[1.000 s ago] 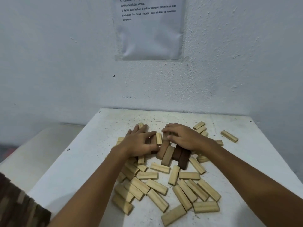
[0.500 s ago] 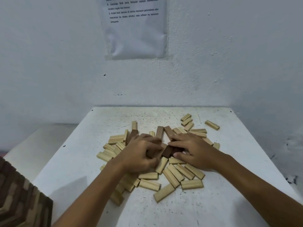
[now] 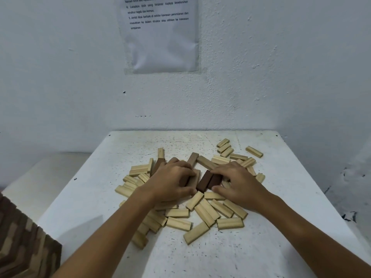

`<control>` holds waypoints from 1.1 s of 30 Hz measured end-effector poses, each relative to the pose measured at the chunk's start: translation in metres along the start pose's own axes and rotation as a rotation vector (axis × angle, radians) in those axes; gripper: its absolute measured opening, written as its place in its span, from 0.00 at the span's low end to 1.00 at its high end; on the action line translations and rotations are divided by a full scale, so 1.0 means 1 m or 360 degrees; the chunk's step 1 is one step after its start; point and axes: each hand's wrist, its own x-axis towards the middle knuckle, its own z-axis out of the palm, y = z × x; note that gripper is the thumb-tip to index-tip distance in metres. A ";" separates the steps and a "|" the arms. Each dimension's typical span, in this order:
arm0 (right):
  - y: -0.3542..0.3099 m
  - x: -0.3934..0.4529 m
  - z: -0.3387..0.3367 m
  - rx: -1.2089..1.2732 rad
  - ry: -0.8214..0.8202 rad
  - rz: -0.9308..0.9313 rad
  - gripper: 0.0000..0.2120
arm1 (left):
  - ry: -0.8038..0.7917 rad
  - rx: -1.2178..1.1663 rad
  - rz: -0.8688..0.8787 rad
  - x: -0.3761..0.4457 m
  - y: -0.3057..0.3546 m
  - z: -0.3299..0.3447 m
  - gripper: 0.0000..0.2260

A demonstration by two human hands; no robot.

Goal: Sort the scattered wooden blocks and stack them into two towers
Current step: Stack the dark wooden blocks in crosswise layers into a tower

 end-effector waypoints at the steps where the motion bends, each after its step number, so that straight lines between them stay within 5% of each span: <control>1: -0.004 -0.001 -0.001 0.0124 -0.0027 -0.0005 0.23 | -0.0001 -0.0013 -0.0004 0.001 0.001 -0.001 0.24; 5: -0.011 0.001 -0.003 0.0011 -0.0068 0.0096 0.31 | -0.0017 -0.0143 0.0001 0.002 0.008 -0.007 0.18; 11: -0.014 0.008 -0.005 0.0265 -0.0040 0.0305 0.35 | -0.0064 -0.0283 -0.0116 0.008 0.006 -0.007 0.27; 25: -0.012 0.050 -0.008 0.1662 0.0316 0.0642 0.12 | 0.0443 -0.0694 -0.0150 0.006 -0.002 0.006 0.28; 33: -0.017 0.079 0.007 -0.0121 -0.0073 0.0460 0.17 | 0.0516 -0.0729 -0.0133 0.001 -0.007 0.011 0.27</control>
